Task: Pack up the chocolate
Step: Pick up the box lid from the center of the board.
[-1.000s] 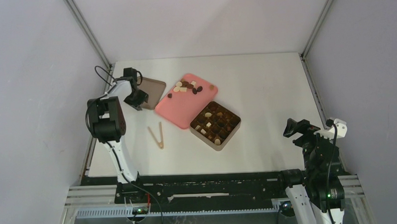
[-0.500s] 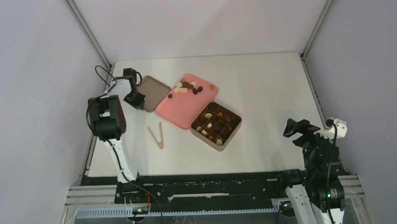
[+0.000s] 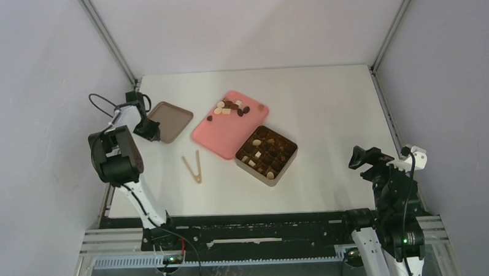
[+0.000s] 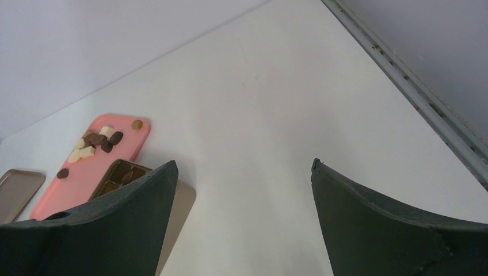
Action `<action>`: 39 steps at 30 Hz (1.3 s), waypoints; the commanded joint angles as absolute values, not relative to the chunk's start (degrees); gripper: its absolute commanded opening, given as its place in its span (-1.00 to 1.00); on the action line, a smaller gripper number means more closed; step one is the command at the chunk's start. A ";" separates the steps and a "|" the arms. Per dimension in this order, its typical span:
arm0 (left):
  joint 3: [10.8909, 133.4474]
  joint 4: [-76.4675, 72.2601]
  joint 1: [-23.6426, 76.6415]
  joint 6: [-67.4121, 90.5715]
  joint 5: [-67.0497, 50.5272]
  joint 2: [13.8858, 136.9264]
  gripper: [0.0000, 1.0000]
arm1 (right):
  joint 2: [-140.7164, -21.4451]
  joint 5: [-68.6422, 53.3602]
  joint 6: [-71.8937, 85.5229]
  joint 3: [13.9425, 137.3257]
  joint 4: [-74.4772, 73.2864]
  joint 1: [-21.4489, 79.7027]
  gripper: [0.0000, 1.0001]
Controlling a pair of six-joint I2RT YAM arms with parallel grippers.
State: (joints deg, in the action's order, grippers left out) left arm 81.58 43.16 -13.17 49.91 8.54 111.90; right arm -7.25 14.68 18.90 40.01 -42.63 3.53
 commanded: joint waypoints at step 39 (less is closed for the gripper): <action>44.82 3.25 -1.76 61.41 -25.03 73.74 -1.00 | -38.38 -10.03 32.44 45.06 -15.90 19.45 0.89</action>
